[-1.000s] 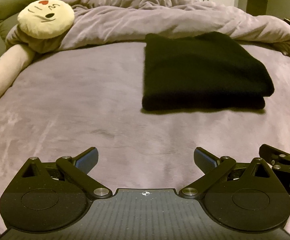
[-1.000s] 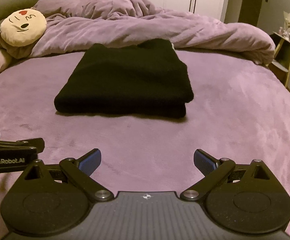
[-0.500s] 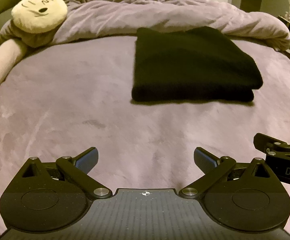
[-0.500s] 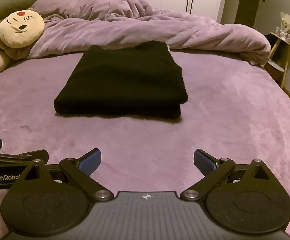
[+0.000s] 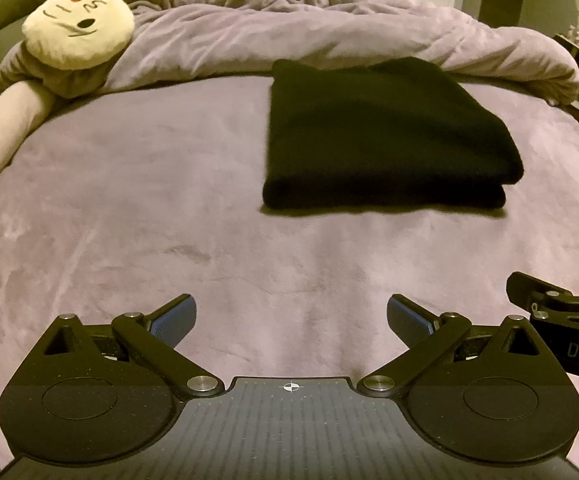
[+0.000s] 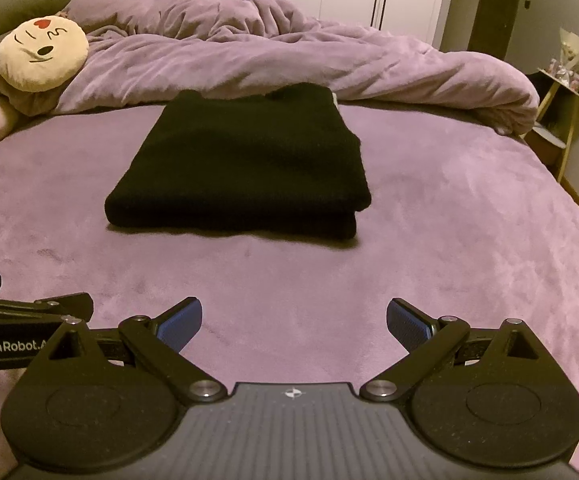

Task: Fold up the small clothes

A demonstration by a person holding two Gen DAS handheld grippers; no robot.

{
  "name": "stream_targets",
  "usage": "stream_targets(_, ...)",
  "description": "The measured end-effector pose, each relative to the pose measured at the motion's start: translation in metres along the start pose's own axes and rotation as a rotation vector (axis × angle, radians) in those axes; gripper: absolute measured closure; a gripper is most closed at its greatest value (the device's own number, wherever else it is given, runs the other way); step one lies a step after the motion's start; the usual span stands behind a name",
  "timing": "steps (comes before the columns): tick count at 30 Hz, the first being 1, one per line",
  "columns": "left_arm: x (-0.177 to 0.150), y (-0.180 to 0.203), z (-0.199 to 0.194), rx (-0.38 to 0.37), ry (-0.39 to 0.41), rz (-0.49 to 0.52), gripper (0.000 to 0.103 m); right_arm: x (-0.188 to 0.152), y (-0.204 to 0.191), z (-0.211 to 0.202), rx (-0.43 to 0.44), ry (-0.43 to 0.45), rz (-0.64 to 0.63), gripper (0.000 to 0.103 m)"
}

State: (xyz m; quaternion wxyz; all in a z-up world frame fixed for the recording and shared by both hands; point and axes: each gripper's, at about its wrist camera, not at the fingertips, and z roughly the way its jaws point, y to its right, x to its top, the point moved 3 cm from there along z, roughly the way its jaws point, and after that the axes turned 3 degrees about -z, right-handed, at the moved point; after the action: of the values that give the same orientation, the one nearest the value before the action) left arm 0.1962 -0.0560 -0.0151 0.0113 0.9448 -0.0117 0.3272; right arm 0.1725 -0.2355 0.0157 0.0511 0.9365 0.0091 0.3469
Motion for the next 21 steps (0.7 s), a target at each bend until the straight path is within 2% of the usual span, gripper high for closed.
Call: stream_targets(21,0.0029,-0.0010,-0.0028,-0.006,0.002,0.004,0.000,0.0022,0.0023,-0.0060,-0.012,0.000,0.000,0.004)
